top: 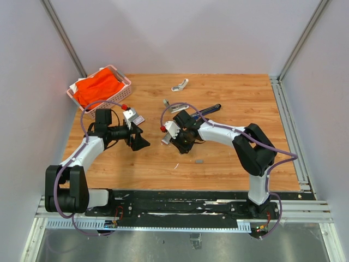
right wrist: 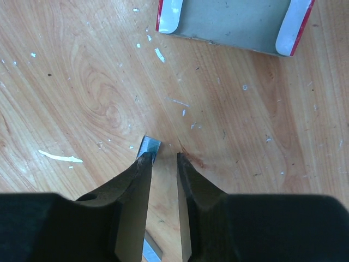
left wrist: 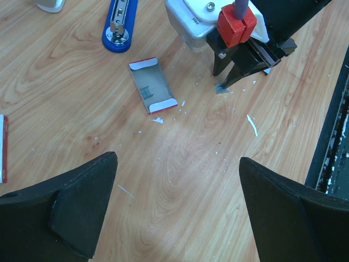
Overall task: Unload the staples from the stapler
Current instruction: Pick up the staple from the center of the board.
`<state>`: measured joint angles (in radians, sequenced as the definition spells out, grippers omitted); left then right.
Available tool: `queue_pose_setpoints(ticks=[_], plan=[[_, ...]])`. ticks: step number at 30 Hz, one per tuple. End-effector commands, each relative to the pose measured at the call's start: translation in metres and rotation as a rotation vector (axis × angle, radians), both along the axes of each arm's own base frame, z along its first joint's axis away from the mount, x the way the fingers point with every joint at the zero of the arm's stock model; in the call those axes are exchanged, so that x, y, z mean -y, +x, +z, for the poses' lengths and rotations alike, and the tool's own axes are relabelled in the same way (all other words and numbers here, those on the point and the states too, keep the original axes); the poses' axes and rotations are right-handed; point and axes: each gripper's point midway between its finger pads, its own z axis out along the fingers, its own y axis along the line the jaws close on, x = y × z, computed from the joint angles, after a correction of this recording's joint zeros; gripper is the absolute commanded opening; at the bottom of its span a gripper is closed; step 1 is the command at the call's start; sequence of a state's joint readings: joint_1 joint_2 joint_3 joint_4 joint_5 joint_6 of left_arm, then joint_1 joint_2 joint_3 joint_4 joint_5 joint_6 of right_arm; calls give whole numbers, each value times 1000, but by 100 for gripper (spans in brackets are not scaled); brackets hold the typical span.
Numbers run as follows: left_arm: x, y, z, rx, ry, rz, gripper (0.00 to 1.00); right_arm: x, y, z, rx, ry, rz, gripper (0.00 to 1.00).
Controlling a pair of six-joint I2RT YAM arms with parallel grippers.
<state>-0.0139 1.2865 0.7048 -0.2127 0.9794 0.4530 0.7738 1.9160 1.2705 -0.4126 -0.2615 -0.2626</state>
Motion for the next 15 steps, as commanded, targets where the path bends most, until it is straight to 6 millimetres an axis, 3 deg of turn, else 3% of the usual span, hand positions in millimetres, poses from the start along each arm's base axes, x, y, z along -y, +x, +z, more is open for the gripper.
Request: queue_pose_setpoints(ticks=[1,8,15], plan=[[-3,-1,-1,16,0,-4,98,2,3,-9,-28,-19,-8,26],[-3,-1,-3,11,0,-5,98,-1,3,-11,-42,-13,-4,20],[-3,-1,-3,10,-1,-6,98,-2,2,-9,-47,-7,10,3]])
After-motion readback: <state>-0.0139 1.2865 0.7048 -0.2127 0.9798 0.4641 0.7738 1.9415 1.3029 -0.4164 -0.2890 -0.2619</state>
